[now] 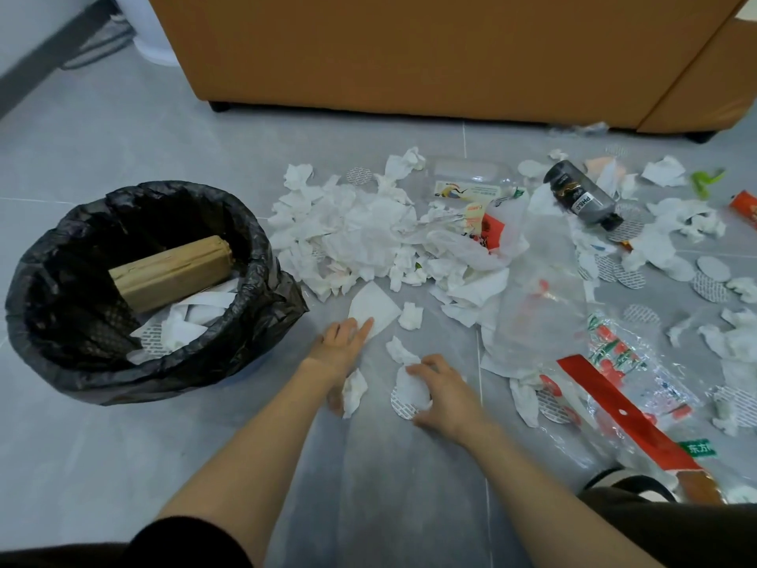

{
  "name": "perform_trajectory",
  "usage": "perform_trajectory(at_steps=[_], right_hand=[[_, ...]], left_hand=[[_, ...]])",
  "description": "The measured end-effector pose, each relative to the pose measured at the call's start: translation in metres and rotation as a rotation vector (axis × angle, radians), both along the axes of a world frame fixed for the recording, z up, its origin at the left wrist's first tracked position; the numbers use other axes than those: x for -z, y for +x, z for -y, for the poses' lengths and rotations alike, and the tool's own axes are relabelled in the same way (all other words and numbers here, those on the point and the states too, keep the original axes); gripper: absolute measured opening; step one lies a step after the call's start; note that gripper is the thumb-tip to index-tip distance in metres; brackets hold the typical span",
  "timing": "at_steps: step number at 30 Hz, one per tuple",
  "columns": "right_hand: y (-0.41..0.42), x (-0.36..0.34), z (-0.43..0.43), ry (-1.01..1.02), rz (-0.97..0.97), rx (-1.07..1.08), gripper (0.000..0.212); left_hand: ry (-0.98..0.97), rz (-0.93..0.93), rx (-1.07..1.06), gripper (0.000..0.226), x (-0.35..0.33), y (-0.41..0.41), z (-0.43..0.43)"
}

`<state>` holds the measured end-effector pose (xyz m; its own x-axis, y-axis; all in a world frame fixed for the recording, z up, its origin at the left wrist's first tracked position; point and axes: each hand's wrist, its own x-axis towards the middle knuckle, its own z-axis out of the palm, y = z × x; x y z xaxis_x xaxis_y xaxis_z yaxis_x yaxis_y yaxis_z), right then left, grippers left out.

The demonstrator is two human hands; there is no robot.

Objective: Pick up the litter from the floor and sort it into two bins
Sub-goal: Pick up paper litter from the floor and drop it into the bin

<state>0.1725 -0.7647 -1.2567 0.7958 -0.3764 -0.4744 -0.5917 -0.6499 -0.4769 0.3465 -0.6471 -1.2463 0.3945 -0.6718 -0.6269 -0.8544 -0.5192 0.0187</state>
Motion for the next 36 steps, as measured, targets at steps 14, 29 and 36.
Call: perform_trajectory(at_steps=[14, 29, 36], right_hand=[[-0.008, -0.006, -0.018, 0.193, 0.135, 0.427, 0.005], [0.097, -0.199, -0.014, 0.345, 0.687, 0.325, 0.022], [0.17, -0.235, -0.09, 0.364, 0.675, 0.047, 0.011]], left_hand=[[-0.24, -0.199, -0.49, 0.025, -0.003, -0.038, -0.026], [-1.296, -0.197, -0.933, 0.015, -0.168, 0.002, -0.051], [-1.054, 0.391, -0.952, 0.016, -0.208, 0.032, -0.146]])
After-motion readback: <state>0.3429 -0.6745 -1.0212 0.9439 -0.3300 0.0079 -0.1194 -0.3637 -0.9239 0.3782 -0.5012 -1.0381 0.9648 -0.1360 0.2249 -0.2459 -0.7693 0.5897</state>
